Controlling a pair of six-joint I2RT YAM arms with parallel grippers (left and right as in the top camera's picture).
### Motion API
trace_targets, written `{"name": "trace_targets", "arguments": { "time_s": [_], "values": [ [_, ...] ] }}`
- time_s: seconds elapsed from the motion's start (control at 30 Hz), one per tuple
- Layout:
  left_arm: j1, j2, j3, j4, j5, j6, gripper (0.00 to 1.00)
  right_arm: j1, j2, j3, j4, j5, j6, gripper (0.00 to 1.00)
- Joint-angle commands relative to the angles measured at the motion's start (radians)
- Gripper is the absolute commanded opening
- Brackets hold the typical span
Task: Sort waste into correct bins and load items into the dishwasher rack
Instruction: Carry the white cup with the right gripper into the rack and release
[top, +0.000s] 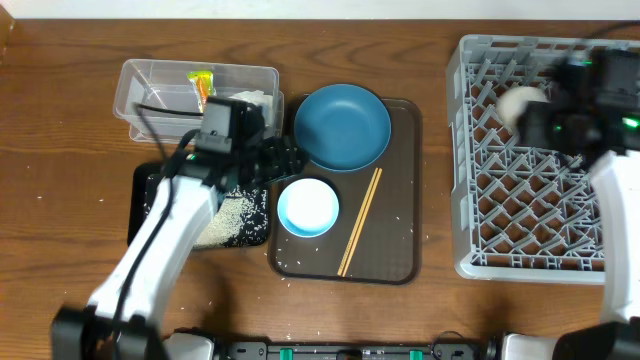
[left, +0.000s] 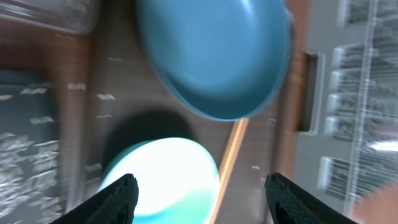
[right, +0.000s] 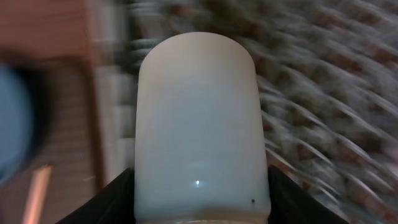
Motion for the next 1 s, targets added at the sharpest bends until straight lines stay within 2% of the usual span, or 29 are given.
{"name": "trace_targets", "arguments": {
  "time_s": [0.0, 0.3, 0.5, 0.57, 0.6, 0.63, 0.7, 0.77, 0.8, 0.97],
  "values": [
    [0.004, -0.066, 0.007, -0.048, -0.227, 0.04, 0.69, -0.081, 0.01, 0.007, -0.037, 0.138, 0.107, 0.16],
    [0.004, -0.098, 0.007, -0.091, -0.248, 0.044, 0.7, -0.304, 0.096, 0.007, -0.137, 0.182, 0.171, 0.16],
    [0.004, -0.098, 0.007, -0.09, -0.248, 0.044, 0.7, -0.374, 0.15, 0.007, -0.116, 0.09, 0.17, 0.21],
    [0.004, -0.098, 0.007, -0.09, -0.248, 0.044, 0.7, -0.38, 0.167, 0.007, -0.11, 0.076, 0.17, 0.29],
    [0.004, -0.098, 0.007, -0.09, -0.248, 0.044, 0.7, -0.38, 0.176, 0.007, -0.11, 0.077, 0.17, 0.39],
    [0.004, -0.098, 0.007, -0.091, -0.247, 0.044, 0.7, -0.38, 0.183, 0.007, -0.109, 0.076, 0.17, 0.56],
    [0.004, -0.098, 0.007, -0.094, -0.247, 0.044, 0.71, -0.38, 0.188, 0.007, -0.1, 0.058, 0.17, 0.73],
    [0.004, -0.098, 0.007, -0.097, -0.247, 0.044, 0.75, -0.38, 0.187, 0.008, -0.08, 0.009, 0.17, 0.96],
    [0.004, -0.098, 0.007, -0.099, -0.247, 0.044, 0.75, -0.38, 0.184, 0.013, -0.075, -0.029, 0.17, 0.99],
    [0.004, -0.098, 0.007, -0.117, -0.247, 0.044, 0.75, -0.378, 0.164, 0.076, -0.072, -0.121, 0.145, 0.97]
  ]
}}
